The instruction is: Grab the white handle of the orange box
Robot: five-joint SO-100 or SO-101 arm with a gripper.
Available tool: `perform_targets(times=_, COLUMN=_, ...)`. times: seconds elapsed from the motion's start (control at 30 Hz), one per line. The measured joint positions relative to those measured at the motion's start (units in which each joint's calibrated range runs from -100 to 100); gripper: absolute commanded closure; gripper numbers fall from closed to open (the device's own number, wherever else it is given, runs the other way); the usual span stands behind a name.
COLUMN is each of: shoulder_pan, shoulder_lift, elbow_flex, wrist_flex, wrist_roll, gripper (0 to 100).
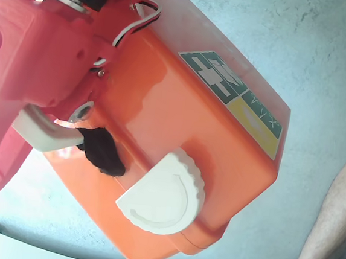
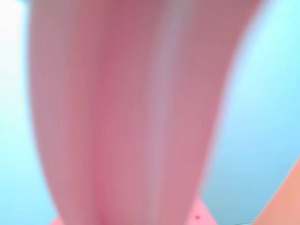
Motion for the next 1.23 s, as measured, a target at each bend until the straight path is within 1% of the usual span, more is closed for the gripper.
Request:
perform_targets(times=0.1, shoulder_pan=0.1, shoulder_lift=-3.1, elbow_flex=0.0, wrist_flex=4.1, wrist_roll=0.1, gripper=98)
perform_targets(times=0.2, shoulder_pan=0.0, shoulder_lift=-5.1, elbow_flex=0.0, wrist_flex=5.9, wrist_roll=0.4, gripper=98)
perform_targets(times=1.23, shoulder_pan=1.4, shoulder_lift=-6.1, elbow_flex=0.0, wrist_flex=6.5, wrist_roll=0.3, gripper=98)
